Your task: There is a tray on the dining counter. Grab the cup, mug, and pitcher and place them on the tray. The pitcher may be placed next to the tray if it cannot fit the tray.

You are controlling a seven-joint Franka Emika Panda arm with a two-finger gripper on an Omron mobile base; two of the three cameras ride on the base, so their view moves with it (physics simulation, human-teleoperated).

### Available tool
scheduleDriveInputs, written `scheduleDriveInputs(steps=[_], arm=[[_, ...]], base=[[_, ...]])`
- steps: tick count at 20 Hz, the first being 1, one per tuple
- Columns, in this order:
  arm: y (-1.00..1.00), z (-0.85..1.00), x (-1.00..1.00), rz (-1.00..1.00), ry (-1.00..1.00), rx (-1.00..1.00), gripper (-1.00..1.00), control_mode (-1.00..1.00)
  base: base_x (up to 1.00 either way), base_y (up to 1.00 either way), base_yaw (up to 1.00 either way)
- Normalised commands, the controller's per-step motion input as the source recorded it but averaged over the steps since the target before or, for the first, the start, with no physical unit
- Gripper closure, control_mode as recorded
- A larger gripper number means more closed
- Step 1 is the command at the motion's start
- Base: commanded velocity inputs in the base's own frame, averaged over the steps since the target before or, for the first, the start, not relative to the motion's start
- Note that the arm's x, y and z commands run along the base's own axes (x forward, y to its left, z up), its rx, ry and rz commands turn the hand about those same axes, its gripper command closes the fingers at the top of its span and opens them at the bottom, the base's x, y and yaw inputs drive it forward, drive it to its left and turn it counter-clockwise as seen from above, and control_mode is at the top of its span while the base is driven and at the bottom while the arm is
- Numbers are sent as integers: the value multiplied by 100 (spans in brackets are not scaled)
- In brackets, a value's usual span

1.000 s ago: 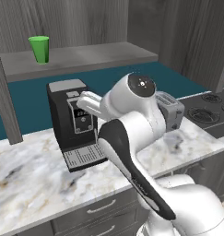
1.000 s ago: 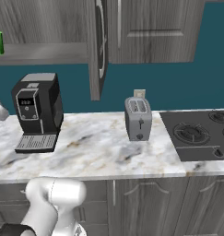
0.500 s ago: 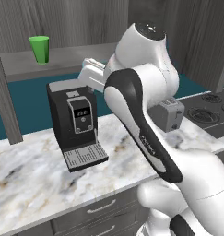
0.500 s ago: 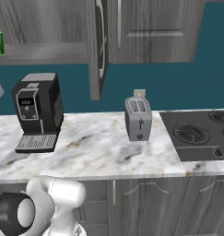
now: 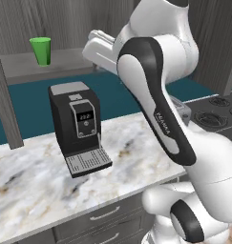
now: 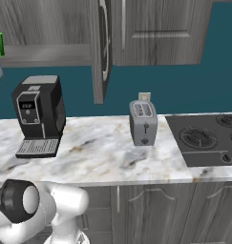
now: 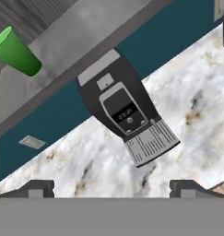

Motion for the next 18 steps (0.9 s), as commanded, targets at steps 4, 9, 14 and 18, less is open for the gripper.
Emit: scheduleDriveInputs(steps=[4, 9, 14, 18], arm=[[0, 35, 16, 0, -21, 0, -100, -100], [0, 18, 37, 8, -16, 4, -100, -100], [-1, 0, 34, 16, -13, 12, -100, -100], [0, -3, 46, 10, -2, 4, -100, -100]], base=[[0, 0, 0], [0, 0, 0], [0, 0, 0], [0, 0, 0]])
